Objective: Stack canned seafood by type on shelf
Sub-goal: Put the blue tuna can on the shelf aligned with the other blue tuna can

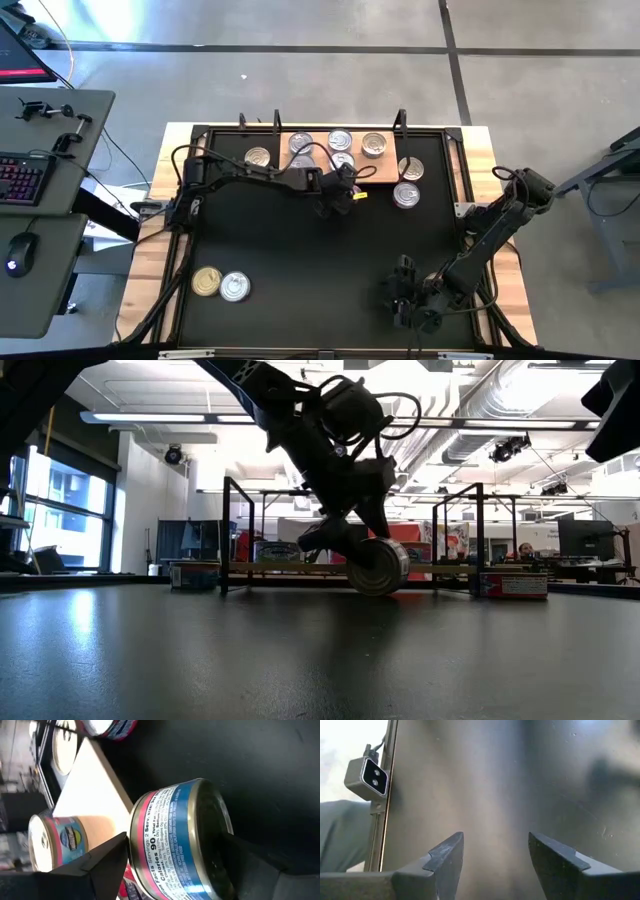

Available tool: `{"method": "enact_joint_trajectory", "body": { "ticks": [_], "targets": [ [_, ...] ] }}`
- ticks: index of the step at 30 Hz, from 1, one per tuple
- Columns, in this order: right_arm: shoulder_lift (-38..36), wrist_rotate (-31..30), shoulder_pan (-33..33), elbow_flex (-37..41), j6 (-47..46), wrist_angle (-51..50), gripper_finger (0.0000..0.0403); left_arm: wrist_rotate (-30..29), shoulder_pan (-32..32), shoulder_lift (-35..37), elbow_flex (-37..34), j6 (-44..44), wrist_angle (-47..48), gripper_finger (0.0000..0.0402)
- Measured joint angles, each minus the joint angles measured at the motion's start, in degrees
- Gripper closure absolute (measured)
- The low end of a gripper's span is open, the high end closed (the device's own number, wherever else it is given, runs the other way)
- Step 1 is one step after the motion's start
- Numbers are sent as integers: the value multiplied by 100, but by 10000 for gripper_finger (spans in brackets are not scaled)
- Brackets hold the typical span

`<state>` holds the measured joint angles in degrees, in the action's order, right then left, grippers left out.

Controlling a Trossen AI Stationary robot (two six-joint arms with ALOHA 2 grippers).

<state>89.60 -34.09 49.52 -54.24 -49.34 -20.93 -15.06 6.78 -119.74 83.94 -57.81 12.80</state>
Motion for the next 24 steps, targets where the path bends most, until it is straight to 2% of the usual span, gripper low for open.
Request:
{"method": "enact_joint_trajectory", "body": {
  "ticks": [5,12,15,21,24],
  "targets": [
    [0,-17,0,0,-13,78,187,209,1,2,17,622,43,130],
    [0,-33,0,0,43,143,187,29,-154,28,-42,1597,-36,217],
    [0,-175,39,0,183,187,187,-38,-302,28,-42,1887,7,218],
    [245,-1313,443,0,686,240,187,-126,-828,123,-60,2640,122,219],
    [530,-1847,671,0,569,238,187,-117,-1097,274,-268,3075,34,219]
  ]
}}
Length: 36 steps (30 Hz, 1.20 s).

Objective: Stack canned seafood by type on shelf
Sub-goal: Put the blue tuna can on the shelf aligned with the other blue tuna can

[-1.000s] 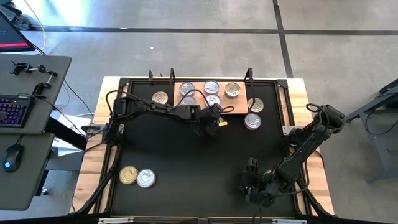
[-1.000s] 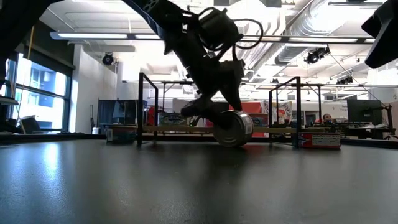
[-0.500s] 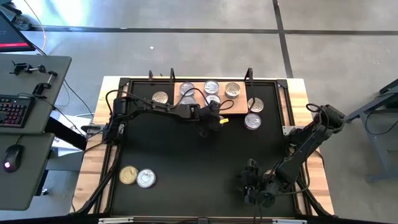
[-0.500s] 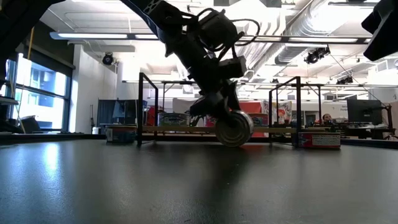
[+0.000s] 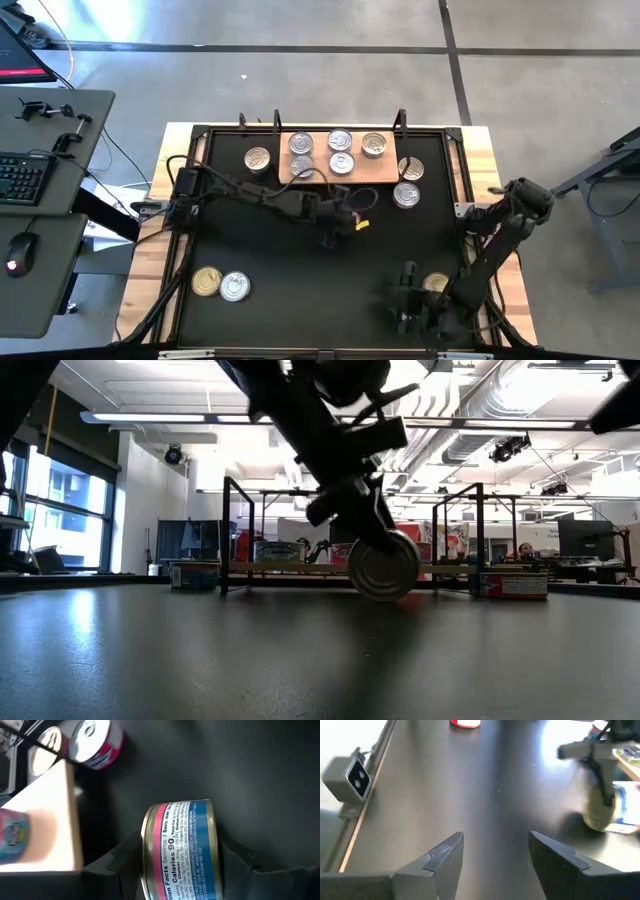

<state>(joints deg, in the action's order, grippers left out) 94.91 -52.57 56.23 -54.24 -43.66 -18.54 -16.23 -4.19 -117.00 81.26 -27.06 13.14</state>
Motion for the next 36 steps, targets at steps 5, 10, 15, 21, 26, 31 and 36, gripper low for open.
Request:
{"method": "enact_joint_trajectory", "body": {
  "ticks": [5,10,15,21,26,31,36],
  "targets": [
    [447,-215,140,0,-446,3,187,144,-421,435,-1244,598,-1861,219],
    [745,-250,-34,0,-693,-74,183,447,-819,690,-3045,1269,-5702,219],
    [792,-392,-399,2,34,171,156,694,-1154,611,-4300,1667,-9129,219],
    [792,-1413,-741,2,2651,2100,141,791,-1595,796,-4623,1197,-10237,219],
    [790,-1365,-1038,0,4894,4199,141,870,-1806,823,-4090,587,-10289,219],
    [788,-1038,-1122,0,6287,5819,141,864,-1918,823,-3714,70,-10311,218],
    [788,-1028,-996,4,6954,6742,141,893,-1932,839,-3561,-150,-10324,215]
  ]
}}
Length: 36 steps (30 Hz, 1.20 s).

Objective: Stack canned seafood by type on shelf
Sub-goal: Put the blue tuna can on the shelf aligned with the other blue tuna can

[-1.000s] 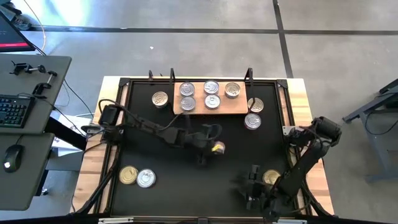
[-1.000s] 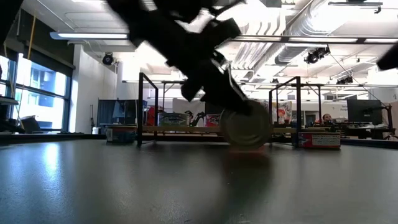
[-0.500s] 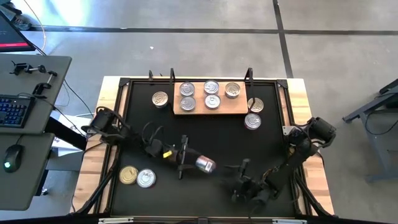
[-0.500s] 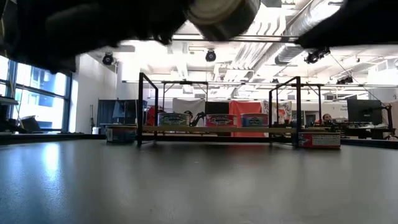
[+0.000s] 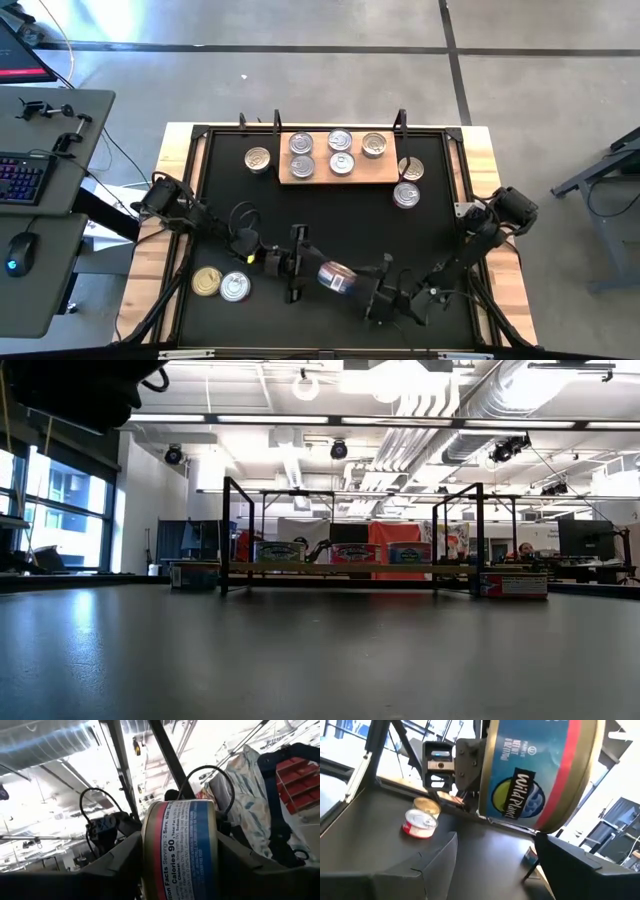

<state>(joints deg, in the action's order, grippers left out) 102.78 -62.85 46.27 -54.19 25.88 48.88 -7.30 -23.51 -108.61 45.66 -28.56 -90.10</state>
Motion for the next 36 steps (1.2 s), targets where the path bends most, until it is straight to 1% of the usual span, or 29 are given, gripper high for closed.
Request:
{"method": "enact_joint_trajectory", "body": {
  "ticks": [2,9,11,16,21,26,30,33,36],
  "targets": [
    [4,-6,29,4,195,227,141,22,1,1,4,-11,-3,215],
    [6,-18,45,7,428,763,142,36,1,15,4,-94,11,215],
    [6,-123,34,7,497,844,142,5,1,13,4,-96,22,215],
    [6,-963,209,4,540,818,142,-193,1,-8,-2,-174,113,215],
    [-5,-1618,485,-15,622,798,142,-315,-8,-38,-18,-170,290,215],
    [-5,-1505,560,-15,727,792,138,-383,-8,-29,-18,-170,297,214],
    [-5,-1086,419,-13,781,691,121,-396,-12,-27,-18,-174,249,214],
    [-5,-1026,282,-7,767,706,113,-438,-12,-7,-19,-173,244,214],
    [-5,-1119,188,-4,761,717,112,-486,-10,2,-18,-176,227,214]
  ]
}}
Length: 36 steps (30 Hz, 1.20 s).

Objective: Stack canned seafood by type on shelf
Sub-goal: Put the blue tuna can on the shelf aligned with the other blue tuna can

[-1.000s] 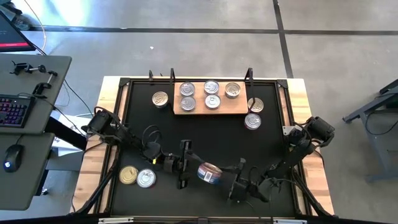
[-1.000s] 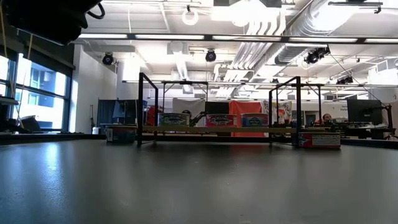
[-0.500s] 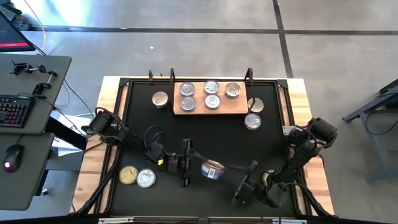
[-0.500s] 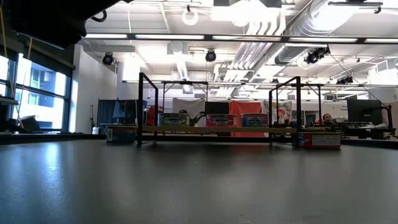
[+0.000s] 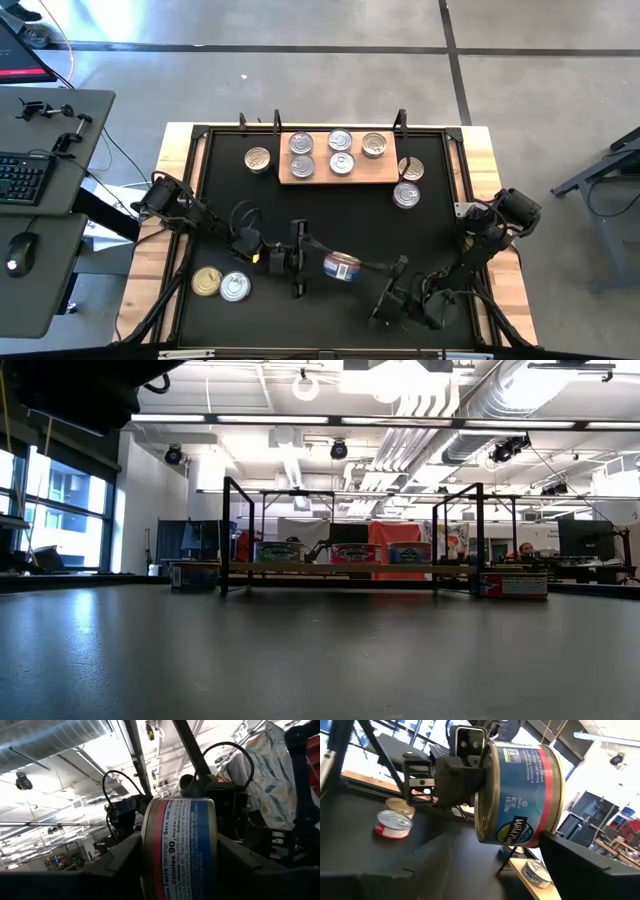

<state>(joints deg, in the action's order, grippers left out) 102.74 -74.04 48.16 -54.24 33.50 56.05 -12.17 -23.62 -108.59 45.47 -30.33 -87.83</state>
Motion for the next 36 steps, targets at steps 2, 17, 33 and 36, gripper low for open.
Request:
{"method": "enact_joint_trajectory", "body": {
  "ticks": [2,17,33,36],
  "targets": [
    [0,11,-23,0,-1,141,112,-17,0,2,0,-2,0,214],
    [2,-699,426,-2,163,396,111,-53,-9,-31,-42,24,282,214],
    [2,905,-170,-2,-83,323,141,0,-9,-22,-40,63,420,214],
    [2,886,-169,-2,-158,293,189,-29,-13,-20,-39,178,479,213]
  ]
}}
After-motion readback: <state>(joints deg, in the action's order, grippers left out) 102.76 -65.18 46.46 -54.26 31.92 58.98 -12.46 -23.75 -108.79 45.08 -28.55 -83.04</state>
